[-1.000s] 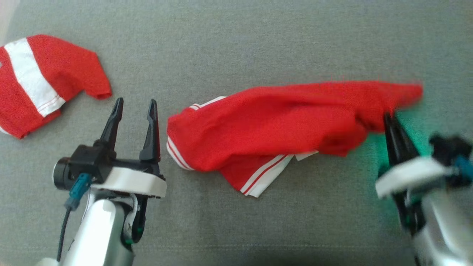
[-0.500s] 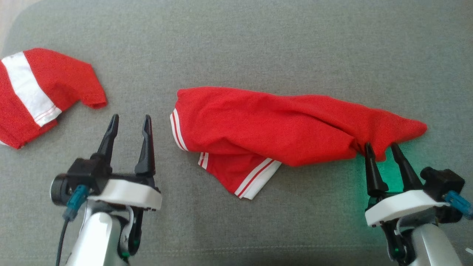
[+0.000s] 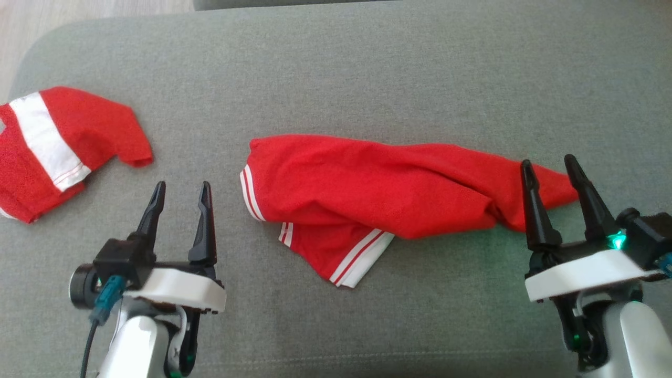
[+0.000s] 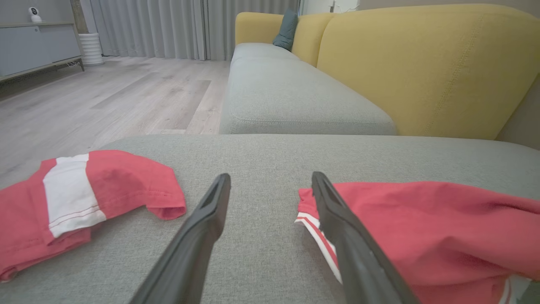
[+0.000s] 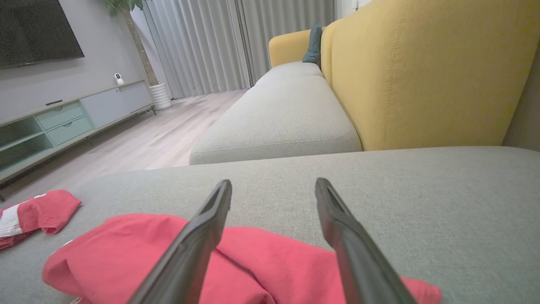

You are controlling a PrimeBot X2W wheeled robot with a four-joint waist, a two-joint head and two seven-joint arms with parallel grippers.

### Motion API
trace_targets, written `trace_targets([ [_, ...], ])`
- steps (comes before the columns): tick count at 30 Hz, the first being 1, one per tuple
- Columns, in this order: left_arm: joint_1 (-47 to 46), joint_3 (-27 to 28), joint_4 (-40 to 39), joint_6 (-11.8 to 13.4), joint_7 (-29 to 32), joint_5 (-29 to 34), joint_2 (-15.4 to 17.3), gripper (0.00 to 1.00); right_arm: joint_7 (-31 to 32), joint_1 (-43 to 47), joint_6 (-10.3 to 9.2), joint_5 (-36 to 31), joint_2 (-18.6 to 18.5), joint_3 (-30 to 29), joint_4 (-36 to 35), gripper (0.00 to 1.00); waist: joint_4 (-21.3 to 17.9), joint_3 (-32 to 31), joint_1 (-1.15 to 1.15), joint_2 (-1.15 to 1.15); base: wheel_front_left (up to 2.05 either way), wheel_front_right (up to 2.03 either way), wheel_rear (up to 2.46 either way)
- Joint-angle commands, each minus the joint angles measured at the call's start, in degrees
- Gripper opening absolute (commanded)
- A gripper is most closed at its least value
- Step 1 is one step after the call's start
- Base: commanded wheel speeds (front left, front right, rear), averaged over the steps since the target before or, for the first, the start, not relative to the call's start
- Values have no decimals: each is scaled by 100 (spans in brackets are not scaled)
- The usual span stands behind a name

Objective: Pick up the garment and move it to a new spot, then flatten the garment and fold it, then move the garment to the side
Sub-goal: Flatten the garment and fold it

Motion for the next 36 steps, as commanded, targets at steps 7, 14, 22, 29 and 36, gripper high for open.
trace_targets([
  [7, -19, 173, -219, 66, 25, -42, 142, 100, 120, 70, -5, -17, -61, 93, -365, 100, 16, -20, 0, 0, 0, 0, 0],
  [14, -40, 147, -212, 81, 25, -65, 162, 100, 158, 83, -5, -16, -39, 73, -394, 100, 32, -9, 0, 0, 0, 0, 0],
  [22, -86, 117, -218, 94, 25, -83, 193, 100, 159, 71, -5, -1, -25, 89, -393, 100, 24, 30, 0, 0, 0, 0, 0],
  [29, -217, 74, -188, 64, 57, -108, 224, 100, 161, 46, -5, 7, -17, 93, -384, 100, 5, 78, 0, 0, 0, 0, 0],
  [36, -899, -140, -40, -241, 478, -280, 157, 100, 187, -55, -5, 3, -18, 128, -420, 100, -46, 295, 0, 0, 0, 0, 0],
])
